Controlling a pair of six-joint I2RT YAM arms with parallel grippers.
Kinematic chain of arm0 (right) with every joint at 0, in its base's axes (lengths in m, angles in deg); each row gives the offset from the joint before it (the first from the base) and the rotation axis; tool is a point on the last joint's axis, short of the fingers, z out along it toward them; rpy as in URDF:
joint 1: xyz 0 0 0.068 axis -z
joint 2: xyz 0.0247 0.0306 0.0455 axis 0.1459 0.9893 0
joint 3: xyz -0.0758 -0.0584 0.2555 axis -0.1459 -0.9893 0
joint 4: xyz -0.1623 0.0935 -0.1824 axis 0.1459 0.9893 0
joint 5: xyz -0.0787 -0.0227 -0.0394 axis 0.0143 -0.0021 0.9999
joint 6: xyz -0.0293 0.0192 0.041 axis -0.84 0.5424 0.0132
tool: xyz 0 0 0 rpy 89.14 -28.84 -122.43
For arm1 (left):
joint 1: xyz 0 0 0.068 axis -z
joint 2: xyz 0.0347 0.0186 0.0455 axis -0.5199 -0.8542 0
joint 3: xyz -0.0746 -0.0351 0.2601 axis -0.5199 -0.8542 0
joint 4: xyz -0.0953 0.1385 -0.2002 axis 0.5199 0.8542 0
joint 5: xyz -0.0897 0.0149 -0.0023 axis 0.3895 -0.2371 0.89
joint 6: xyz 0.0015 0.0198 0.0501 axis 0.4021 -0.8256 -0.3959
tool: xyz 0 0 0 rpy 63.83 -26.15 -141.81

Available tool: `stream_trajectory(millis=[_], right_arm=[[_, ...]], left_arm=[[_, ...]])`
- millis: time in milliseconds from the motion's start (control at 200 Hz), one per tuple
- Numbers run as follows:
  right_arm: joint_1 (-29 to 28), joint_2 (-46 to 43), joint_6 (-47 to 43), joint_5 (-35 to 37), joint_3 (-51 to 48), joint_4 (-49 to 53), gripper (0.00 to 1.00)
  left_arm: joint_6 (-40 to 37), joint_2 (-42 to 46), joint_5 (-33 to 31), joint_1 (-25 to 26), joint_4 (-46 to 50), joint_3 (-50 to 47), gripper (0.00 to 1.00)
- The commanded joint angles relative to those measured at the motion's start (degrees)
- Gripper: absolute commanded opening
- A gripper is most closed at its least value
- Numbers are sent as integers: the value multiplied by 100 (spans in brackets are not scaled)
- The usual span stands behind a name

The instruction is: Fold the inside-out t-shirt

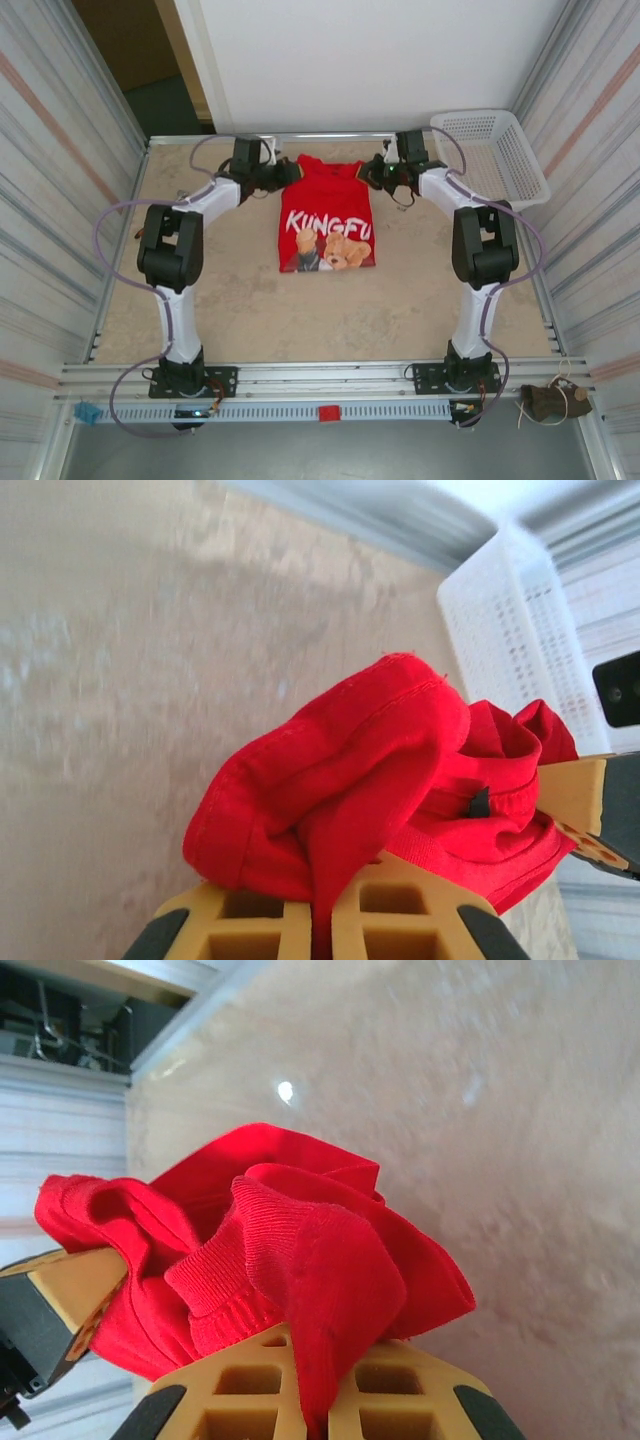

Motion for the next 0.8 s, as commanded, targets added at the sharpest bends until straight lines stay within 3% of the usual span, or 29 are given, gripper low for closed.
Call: stream_trajectory(millis=[0, 135, 261, 441, 611, 797], right_arm=[[43, -144, 14, -105, 733, 254, 0], [40, -504, -120, 23, 986, 430, 0], [-40, -1110, -219, 136, 311, 236, 0], [-355, -2574, -259, 290, -1896, -429, 0], [-1124, -3939, -222, 1045, -4129, -796, 0], [-1794, -4718, -92, 2038, -5517, -1054, 0]], left_arm=[[-239, 210, 251, -65, 234, 856, 0], [-326, 578, 260, -56, 385, 985, 0], [-311, 1308, 214, 27, -4, -19, 0], [-136, 2917, -123, 384, -964, -2524, 0], [93, 4528, -1276, 1010, -1438, -5059, 0], [106, 5460, -2222, 1463, -1568, -6374, 0]])
